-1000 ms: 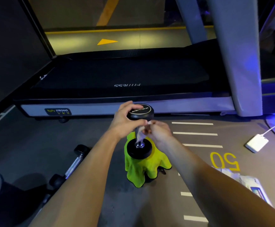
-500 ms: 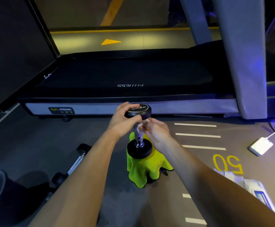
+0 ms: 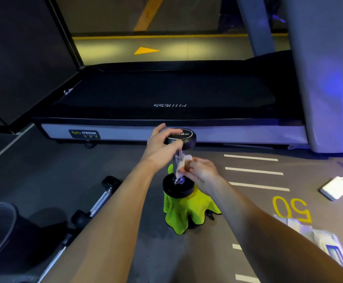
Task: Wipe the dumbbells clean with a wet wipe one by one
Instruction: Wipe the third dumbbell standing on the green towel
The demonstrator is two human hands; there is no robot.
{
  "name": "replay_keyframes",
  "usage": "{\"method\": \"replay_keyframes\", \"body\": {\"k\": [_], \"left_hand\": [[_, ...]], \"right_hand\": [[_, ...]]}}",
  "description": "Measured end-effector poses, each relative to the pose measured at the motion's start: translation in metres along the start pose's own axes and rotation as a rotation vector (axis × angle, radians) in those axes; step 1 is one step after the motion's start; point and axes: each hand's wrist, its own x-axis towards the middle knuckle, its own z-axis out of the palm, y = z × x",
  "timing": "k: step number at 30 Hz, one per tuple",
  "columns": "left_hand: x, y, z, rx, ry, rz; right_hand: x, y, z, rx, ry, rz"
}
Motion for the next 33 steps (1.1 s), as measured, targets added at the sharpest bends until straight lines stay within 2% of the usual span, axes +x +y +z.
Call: {"method": "replay_keyframes", "body": {"k": [2, 7, 13, 19, 25, 27, 31, 33], "left_hand": [[0.002, 0.001, 0.0, 0.07, 0.007, 0.002], [-0.001, 0.005, 0.002, 0.292, 0.014, 0.016], [-0.002, 0.009, 0.005, 0.473, 0.133, 0.014], [-0.006, 0.008, 0.005, 0.482, 0.189, 0.094], [-0.005, 0.016, 0.002, 0.38, 0.126, 0.145], [-0.004, 0.013, 0.002, 0.306, 0.091, 0.125], [-0.003, -0.003, 0.005, 0.166, 0.053, 0.067], [-0.004, -0.006, 0.005, 0.113, 0.04, 0.051]], "right_hand": [[0.0, 0.001, 0.0, -0.053, 0.03, 0.0], [0.006, -0.01, 0.01, 0.05, -0.065, -0.117], [0.006, 0.009, -0.01, -0.285, -0.185, 0.016], [-0.002, 0.002, -0.005, -0.243, -0.153, -0.029], [-0.003, -0.013, -0.02, -0.24, -0.095, -0.122], [0.002, -0.012, -0.033, -0.387, -0.029, -0.143], [0.015, 0.001, -0.06, -0.878, 0.06, -0.186], [0.017, 0.003, -0.064, -1.01, 0.07, -0.221]]}}
